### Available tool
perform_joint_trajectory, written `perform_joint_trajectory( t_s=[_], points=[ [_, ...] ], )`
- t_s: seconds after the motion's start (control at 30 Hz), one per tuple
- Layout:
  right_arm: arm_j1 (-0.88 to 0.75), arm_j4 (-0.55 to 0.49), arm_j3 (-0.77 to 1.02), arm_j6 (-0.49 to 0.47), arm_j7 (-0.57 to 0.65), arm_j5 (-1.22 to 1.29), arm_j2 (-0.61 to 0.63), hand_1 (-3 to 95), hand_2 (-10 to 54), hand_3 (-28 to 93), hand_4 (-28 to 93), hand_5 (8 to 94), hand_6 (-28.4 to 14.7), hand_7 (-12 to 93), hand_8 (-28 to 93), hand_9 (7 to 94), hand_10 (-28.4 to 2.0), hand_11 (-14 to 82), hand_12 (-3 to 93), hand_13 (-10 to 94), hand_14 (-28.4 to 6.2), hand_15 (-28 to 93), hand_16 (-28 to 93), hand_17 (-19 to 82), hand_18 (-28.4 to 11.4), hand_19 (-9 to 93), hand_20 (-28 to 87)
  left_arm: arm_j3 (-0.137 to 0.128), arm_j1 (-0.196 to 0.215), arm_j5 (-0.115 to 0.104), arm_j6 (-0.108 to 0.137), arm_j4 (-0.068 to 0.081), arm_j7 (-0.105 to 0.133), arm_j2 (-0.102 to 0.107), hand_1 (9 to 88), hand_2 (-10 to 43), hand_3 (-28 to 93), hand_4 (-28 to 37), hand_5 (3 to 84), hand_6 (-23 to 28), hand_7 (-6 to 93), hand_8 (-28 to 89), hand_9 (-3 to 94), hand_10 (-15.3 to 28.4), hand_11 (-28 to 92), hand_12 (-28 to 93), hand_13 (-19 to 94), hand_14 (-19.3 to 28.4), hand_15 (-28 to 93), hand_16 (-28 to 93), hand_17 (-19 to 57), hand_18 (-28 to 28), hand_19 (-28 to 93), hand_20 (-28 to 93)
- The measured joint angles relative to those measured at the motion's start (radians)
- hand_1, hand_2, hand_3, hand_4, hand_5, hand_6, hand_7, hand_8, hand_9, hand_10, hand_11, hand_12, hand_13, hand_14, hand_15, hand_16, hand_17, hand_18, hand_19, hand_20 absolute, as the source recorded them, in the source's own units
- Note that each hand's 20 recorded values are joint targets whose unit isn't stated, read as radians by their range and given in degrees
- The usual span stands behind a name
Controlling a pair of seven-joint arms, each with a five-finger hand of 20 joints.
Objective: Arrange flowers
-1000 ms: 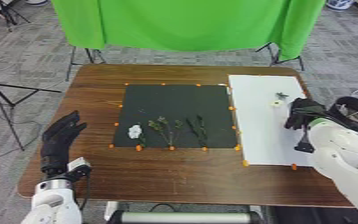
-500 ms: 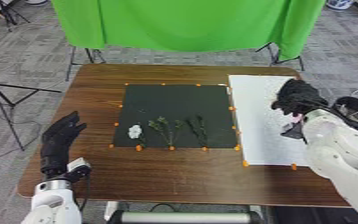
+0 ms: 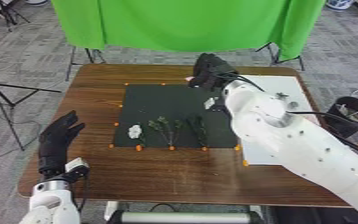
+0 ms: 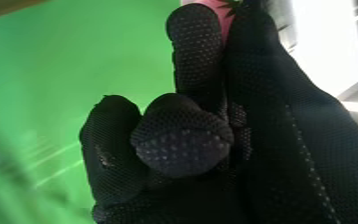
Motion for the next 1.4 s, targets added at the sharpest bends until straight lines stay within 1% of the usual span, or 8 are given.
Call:
perform_joint_trajectory(
  t_s=[0.13,0.23,0.43,0.5,0.6,0.7,1.07,1.4],
  points=[
    [0.081,0.097,-0.089,-0.049,-0.027,-0.002,-0.141,62.1,-9.5,62,-20,79.4,-1.3,25,12,93.5,-8.4,8.4,38.6,94,-0.5,61,28,67,-12.0,93,54,0.013,-0.01,-0.012,0.0,0.003,0.012,0.007,26.0,6.3,71,-21.9,49.6,1.7,19.1,-10,40.6,12.7,20,12,39,16.8,30,1,9.6,14.2,21,23],
    [0.103,0.149,-0.133,-0.057,-0.026,-0.002,-0.234,61.9,-9.5,62,-20,79.5,-0.7,24,12,93.4,-8.5,8.1,36.5,94,-0.6,62,28,67,-12.2,93,54,0.025,-0.026,-0.013,0.001,0.01,0.016,0.009,27.4,7.1,69,-21.4,47.7,2.2,18.5,-10,40.2,12.8,19,11,39,16.9,31,1,9.4,14.3,21,23],
    [0.085,0.229,-0.192,-0.048,-0.011,-0.002,-0.37,61.5,-9.5,61,-20,79.1,1.4,23,13,93.2,-7.6,5.8,33.5,94,-0.9,63,27,67,-12.6,93,55,0.05,-0.064,-0.031,0.0,0.027,0.025,0.009,28.9,7.4,67,-18.5,44.1,4.1,16.0,-10,37.2,13.0,19,10,38,16.7,30,0,9.5,14.6,22,24],
    [0.067,0.247,-0.199,-0.044,-0.008,-0.006,-0.397,61.6,-9.5,60,-20,79.2,1.6,23,13,93.1,-7.6,5.3,32.9,94,-0.9,63,26,67,-12.7,93,55,0.06,-0.077,-0.032,-0.001,0.035,0.028,0.009,29.2,6.9,67,-17.1,44.0,4.3,15.5,-10,36.8,13.1,19,9,38,16.6,30,0,9.6,14.6,22,24],
    [0.049,0.258,-0.221,-0.037,-0.003,-0.025,-0.411,61.6,-9.5,59,-20,79.3,1.8,22,13,93.0,-7.6,4.7,32.3,94,-0.9,63,26,67,-12.8,93,55,0.074,-0.097,-0.031,-0.002,0.046,0.028,0.009,29.5,5.3,67,-15.8,44.6,4.4,15.2,-10,36.6,12.7,19,9,38,16.5,30,0,9.6,14.5,22,23],
    [0.041,0.268,-0.241,-0.022,0.001,-0.044,-0.411,62.4,-9.5,59,-21,79.5,1.4,22,12,93.0,-8.2,4.5,31.9,94,-0.8,63,26,68,-12.6,93,55,0.083,-0.111,-0.029,-0.003,0.05,0.028,0.009,29.4,3.1,70,-16.4,47.3,3.7,16.5,-9,38.3,12.8,20,10,38,16.8,31,0,9.7,14.2,21,23],
    [0.044,0.316,-0.254,0.045,0.012,-0.074,-0.407,60.9,-9.5,61,-21,79.1,1.2,23,12,92.8,-7.9,4.5,31.8,94,-0.6,64,26,68,-12.7,93,56,0.085,-0.114,-0.029,-0.004,0.05,0.028,0.009,30.1,3.1,69,-15.3,45.3,3.2,17.6,-10,37.3,12.1,20,10,38,15.6,30,0,9.6,14.3,21,23],
    [0.051,0.339,-0.253,0.043,0.018,-0.075,-0.402,59.4,-9.5,59,-20,78.3,3.2,22,10,89.0,-7.9,2.4,27.3,94,-1.0,60,26,67,-12.3,93,52,0.089,-0.115,-0.024,-0.014,0.05,0.026,0.006,30.8,3.2,67,-13.1,42.1,3.9,15.9,-10,34.0,11.4,20,8,36,13.7,28,0,10.0,13.8,20,23]
  ],
)
